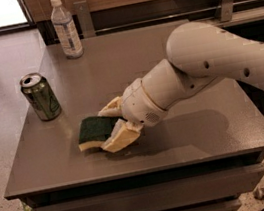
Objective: Move sponge near blue plastic bottle
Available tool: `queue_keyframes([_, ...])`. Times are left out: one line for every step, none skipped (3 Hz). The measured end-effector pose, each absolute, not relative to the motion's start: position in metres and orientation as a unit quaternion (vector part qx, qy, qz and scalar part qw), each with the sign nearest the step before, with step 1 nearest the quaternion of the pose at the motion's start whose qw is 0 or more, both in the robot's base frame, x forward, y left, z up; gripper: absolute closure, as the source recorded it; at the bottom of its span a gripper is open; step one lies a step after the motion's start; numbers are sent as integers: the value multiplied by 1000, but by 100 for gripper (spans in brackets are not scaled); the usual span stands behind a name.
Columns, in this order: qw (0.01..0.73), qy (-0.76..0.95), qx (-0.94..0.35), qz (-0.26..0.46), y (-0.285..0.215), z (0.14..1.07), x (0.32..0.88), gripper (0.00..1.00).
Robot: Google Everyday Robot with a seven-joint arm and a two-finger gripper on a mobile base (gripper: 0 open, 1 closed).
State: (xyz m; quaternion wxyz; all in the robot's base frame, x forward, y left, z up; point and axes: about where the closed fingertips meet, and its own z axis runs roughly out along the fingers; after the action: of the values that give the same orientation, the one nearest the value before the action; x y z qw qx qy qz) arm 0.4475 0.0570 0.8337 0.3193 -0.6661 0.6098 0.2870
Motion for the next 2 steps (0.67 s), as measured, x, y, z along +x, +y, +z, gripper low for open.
queue_keyframes([314, 649, -645, 254, 20, 875, 482, 100])
queue_keyframes([315, 684, -618, 226, -16, 907, 526, 100])
